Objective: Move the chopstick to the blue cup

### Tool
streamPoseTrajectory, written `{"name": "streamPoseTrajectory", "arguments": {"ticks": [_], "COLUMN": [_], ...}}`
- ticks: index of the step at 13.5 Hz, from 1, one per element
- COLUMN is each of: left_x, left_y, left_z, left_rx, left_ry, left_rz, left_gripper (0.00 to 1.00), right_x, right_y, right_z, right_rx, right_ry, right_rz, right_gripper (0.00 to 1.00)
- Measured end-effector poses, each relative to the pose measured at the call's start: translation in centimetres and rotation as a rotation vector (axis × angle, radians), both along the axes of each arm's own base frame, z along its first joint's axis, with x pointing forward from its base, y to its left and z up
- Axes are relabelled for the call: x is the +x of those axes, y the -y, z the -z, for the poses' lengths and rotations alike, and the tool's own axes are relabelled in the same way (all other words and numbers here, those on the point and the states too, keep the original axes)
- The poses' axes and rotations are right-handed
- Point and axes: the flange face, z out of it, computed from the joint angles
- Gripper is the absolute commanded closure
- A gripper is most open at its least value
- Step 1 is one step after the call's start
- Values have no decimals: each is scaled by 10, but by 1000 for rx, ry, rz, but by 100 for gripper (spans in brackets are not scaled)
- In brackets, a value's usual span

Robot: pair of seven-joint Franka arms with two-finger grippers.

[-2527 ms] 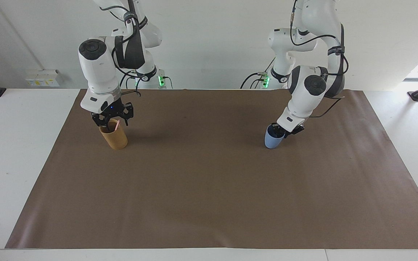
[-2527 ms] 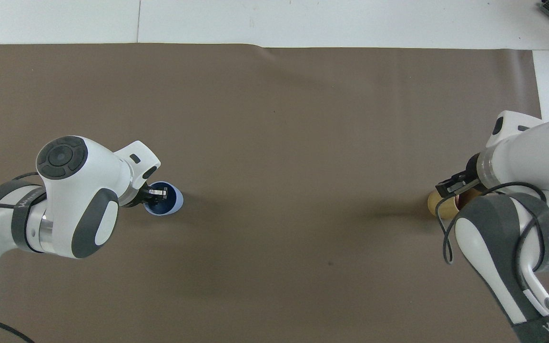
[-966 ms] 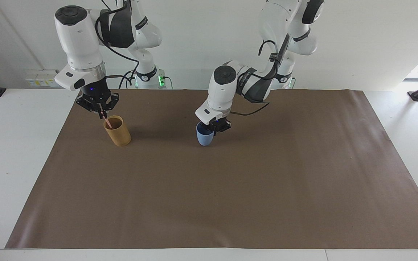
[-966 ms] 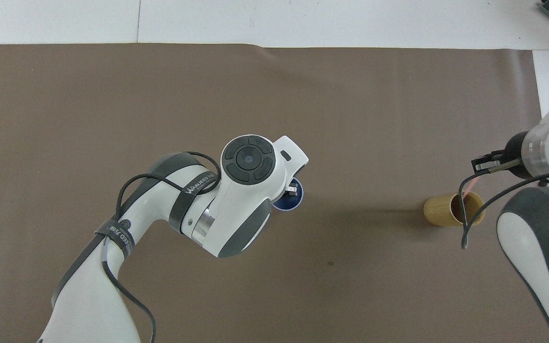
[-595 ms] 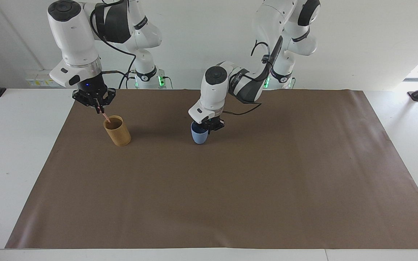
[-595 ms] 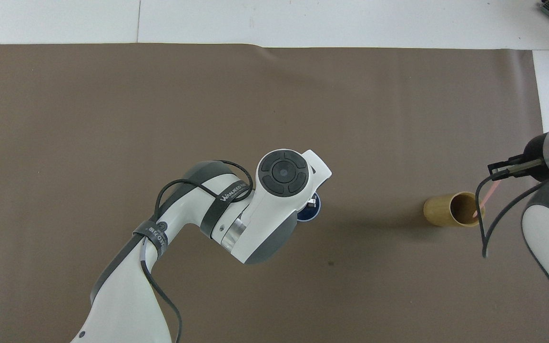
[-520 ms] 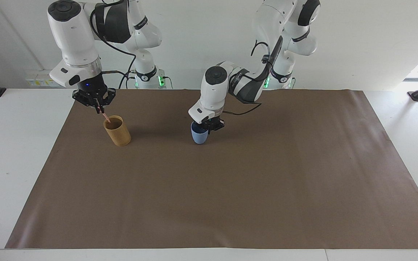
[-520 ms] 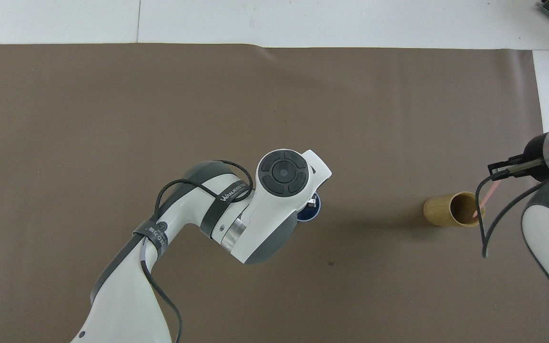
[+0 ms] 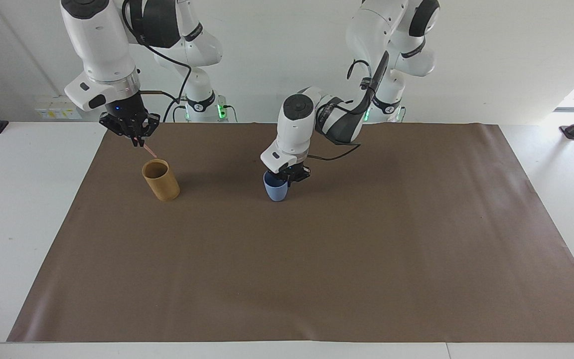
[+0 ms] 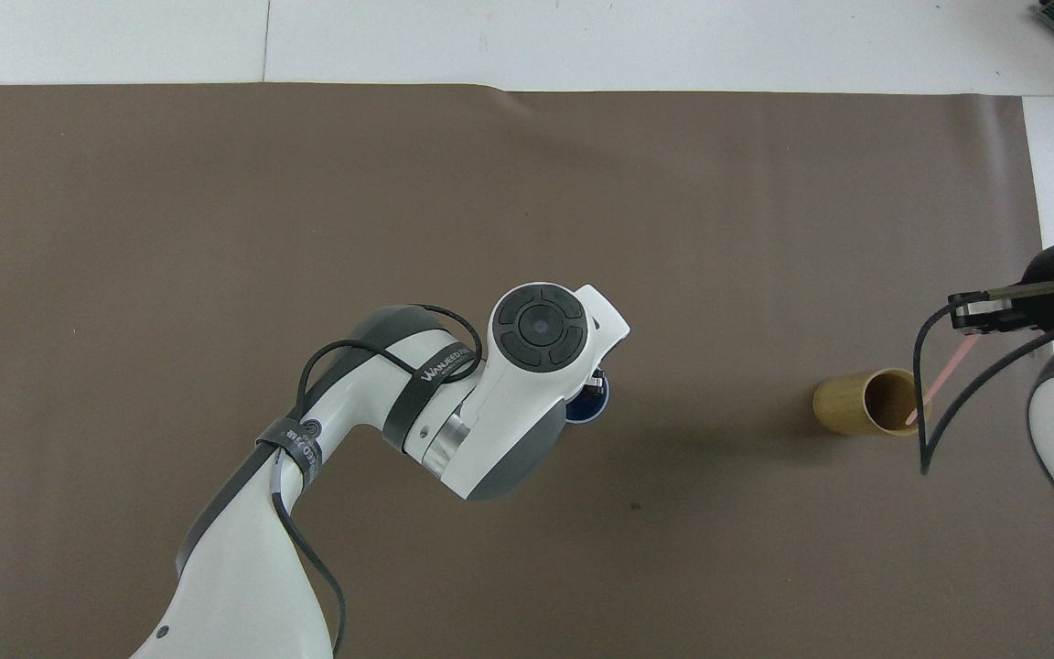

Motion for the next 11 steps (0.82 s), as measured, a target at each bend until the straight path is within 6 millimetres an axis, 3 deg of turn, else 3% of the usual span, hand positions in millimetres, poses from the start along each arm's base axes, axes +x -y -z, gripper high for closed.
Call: {"name": "streamPoseTrajectory", "arguments": {"ticks": [3, 6, 9, 11], "left_x": [21, 32, 44, 54], "left_y": [-51, -104, -179, -231], "left_z": [-53, -107, -148, -160], "left_rx": [6, 4, 21, 29], "left_ry": [7, 27, 18, 3], "left_rz": [-73, -127, -97, -66], "left_gripper": [0, 0, 0, 0], "right_x": [2, 4, 4, 4], "right_y": [-25, -90, -147, -167], "right_z": [1, -1, 8, 15], "right_rx": [99, 126, 152, 162], "right_ry": [-1, 52, 75, 74], "right_rz": [157, 302, 365, 406], "right_gripper": [100, 100, 100, 100]}}
